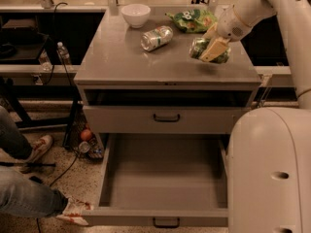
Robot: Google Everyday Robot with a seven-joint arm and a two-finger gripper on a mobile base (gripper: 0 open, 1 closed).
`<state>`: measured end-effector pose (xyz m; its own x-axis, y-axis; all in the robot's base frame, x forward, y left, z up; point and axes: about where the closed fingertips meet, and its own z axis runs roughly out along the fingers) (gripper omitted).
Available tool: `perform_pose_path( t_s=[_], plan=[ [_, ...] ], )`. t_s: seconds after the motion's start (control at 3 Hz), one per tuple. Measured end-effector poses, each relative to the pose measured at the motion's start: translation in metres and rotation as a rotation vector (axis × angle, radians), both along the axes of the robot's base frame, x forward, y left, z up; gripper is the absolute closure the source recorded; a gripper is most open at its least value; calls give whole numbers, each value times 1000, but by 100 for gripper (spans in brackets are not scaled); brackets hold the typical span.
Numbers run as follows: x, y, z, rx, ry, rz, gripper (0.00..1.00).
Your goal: Pick green can from middle drawer and place on counter
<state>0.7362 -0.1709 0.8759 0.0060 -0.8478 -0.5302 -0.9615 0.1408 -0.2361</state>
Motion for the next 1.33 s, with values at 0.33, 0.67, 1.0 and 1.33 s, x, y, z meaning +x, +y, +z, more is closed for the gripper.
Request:
perform_pose_path(
  t_s=[0.33,0.67,1.0,1.33],
  plan=[
    [5,2,-13,3,36,-17,51],
    [12,0,-22,-6,53,-39,21],
    [15,-2,-25,-8,55,-48,0],
    [17,-23,-22,-2,40,-106,0]
  ],
)
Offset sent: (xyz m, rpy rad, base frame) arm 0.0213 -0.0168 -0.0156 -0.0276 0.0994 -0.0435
